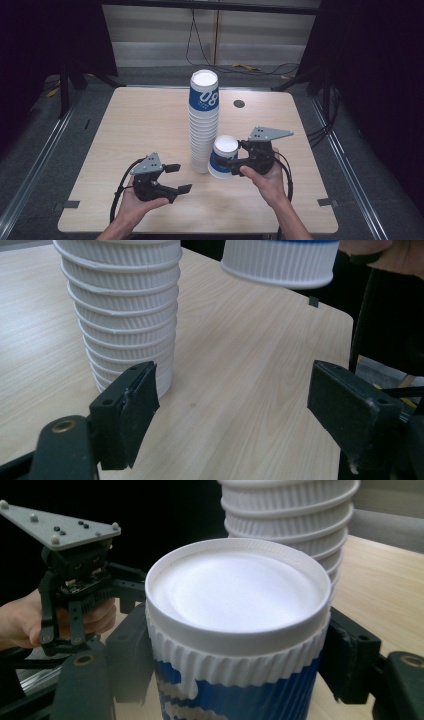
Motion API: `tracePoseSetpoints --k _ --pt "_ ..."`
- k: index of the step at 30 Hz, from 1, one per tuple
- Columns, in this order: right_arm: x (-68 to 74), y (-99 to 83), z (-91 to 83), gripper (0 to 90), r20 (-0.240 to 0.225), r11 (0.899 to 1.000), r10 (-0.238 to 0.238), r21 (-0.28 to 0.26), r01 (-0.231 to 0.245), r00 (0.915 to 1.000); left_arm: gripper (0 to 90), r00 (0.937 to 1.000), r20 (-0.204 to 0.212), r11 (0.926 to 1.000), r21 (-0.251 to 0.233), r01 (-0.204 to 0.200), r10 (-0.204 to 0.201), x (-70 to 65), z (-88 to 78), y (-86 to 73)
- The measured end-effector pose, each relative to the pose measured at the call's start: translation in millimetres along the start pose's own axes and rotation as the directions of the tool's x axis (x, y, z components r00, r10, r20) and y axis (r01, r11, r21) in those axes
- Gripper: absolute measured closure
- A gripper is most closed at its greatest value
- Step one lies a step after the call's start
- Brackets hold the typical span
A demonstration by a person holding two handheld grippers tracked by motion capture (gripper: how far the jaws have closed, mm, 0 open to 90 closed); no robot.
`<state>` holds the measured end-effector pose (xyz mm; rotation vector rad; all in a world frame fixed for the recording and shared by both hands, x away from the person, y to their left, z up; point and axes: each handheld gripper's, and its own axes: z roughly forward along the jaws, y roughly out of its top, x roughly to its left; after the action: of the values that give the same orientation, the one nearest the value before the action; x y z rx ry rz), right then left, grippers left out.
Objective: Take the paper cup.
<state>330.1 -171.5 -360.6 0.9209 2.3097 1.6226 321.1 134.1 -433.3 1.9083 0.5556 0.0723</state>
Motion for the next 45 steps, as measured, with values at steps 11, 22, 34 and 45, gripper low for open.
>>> tracePoseSetpoints --k 11,22,34,45 --pt "6.1 -16.4 15.9 27.3 -0.047 1.000 0.019 0.003 -0.019 0.9987 15.9 0.9992 0.036 0.9997 -0.015 -0.017 0.017 -6.5 2.5 3.7" --pt "12.5 -25.3 21.8 27.3 -0.085 1.000 0.021 -0.003 -0.021 0.9961 15.9 0.9987 0.051 0.9994 -0.032 -0.009 0.011 -8.3 1.2 -3.0" --pt "18.8 -34.8 32.9 27.4 -0.139 0.999 0.016 -0.032 -0.020 0.9902 15.8 0.9952 0.097 0.9982 -0.060 -0.007 0.012 -10.7 1.2 -3.6" --pt "23.4 -37.0 41.6 27.5 -0.195 0.998 0.024 -0.060 -0.036 0.9804 15.6 0.9920 0.124 0.9967 -0.080 -0.012 0.022 -13.5 2.9 -4.6"
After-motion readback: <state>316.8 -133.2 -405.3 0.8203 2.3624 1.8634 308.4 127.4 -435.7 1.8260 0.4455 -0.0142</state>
